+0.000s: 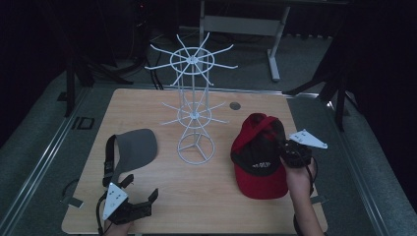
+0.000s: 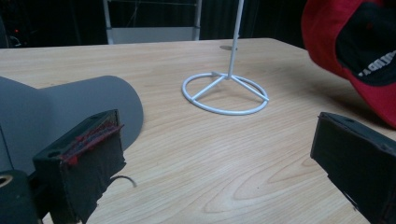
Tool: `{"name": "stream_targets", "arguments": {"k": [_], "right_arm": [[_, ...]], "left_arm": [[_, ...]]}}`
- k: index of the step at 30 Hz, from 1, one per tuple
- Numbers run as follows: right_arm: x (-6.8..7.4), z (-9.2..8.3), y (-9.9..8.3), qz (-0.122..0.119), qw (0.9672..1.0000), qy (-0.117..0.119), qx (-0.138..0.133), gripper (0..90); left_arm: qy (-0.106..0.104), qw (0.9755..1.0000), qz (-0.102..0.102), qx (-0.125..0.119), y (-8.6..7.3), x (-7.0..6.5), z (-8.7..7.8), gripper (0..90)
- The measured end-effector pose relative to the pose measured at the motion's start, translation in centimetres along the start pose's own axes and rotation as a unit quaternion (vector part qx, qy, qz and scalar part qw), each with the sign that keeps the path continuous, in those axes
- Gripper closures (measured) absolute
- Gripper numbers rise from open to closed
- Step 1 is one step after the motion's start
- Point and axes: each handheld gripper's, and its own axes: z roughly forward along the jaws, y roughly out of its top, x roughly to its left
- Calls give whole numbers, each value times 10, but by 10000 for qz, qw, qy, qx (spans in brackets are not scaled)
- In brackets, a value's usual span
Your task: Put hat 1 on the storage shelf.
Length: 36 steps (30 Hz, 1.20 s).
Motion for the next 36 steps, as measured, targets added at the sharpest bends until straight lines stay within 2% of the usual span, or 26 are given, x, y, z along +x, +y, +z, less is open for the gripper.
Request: {"name": "stream_targets", "arguments": {"k": [3,5,8,16,17,28,32,36], "right_arm": [[0,-7,6,18,9999,8,-128,887],[1,-11,9,-19,9998,0,-190,886],[2,-17,12,-7,9997,21,-252,887],[2,-31,18,43,9991,56,-423,886],[2,-39,22,4,9987,61,-498,887],[1,-58,31,-2,9972,48,-751,887],[4,-68,37,7,9961,135,-870,887],[6,-74,39,17,9953,188,-949,887]], "left_arm": [[99,9999,62,23,0,-1,1,31],[46,10000,-21,30,0,-1,1,31],[25,9999,88,114,2,-2,1,31],[-139,9996,166,188,8,-8,4,33],[-196,9995,181,194,11,-10,5,47],[-341,9990,258,120,27,-19,5,49],[-512,9983,276,79,40,-27,10,49],[-672,9970,377,90,52,-35,15,49]]}}
